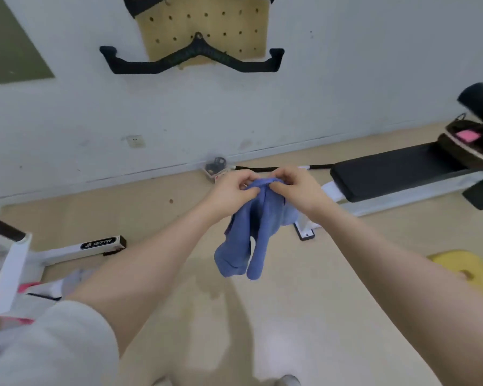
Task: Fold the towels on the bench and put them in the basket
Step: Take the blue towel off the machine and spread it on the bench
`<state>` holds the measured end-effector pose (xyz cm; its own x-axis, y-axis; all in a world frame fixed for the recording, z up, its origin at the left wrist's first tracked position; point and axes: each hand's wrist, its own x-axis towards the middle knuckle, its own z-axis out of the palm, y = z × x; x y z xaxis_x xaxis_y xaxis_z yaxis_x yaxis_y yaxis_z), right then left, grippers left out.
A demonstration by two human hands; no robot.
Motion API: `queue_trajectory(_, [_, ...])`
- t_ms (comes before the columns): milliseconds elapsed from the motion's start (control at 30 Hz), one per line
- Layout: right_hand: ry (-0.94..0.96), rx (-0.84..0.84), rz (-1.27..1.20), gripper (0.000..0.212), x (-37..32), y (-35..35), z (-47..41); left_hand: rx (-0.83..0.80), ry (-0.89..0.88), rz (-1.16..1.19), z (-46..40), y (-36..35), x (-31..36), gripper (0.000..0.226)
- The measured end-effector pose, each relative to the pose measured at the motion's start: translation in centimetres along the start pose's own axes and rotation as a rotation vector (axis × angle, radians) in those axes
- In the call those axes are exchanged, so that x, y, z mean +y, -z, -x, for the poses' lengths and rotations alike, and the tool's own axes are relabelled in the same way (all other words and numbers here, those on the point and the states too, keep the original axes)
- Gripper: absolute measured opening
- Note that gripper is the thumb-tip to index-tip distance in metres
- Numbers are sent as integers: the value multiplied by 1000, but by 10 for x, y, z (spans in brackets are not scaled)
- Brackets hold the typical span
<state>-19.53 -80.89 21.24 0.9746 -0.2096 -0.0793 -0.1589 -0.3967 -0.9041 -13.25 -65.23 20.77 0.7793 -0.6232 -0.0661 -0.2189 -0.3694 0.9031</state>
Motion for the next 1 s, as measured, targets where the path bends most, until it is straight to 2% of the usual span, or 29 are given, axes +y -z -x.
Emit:
queue_trajectory(167, [8,38,17,31,41,106,-4,-70,-46,-27,-80,-82,56,26])
queue_trajectory(333, [7,123,-10,21,90,183,-35,-184,-98,-11,-166,-144,82,18])
queue_trajectory(467, [-40,168,168,17,128,252,-85,-221,-126,3,-250,-191,97,22])
queue_trajectory(567, [-71,215,234,7,147,310,-132,-205,-142,-2,-321,-224,111,19])
queue_trajectory(733, [-157,259,66,9,163,387,-208,-243,-206,-86,-430,-253,150,17])
queue_trajectory(833, [-180,257,53,6,177,432,-245,-293,-148,-30,-485,-270,162,15])
queue_trajectory(933, [-188,239,29,17,201,471,-277,-320,-90,-4,-530,-290,165,17])
queue_trajectory(1000, [-196,203,31,13,219,495,-301,-322,-81,-11,-560,-305,166,17])
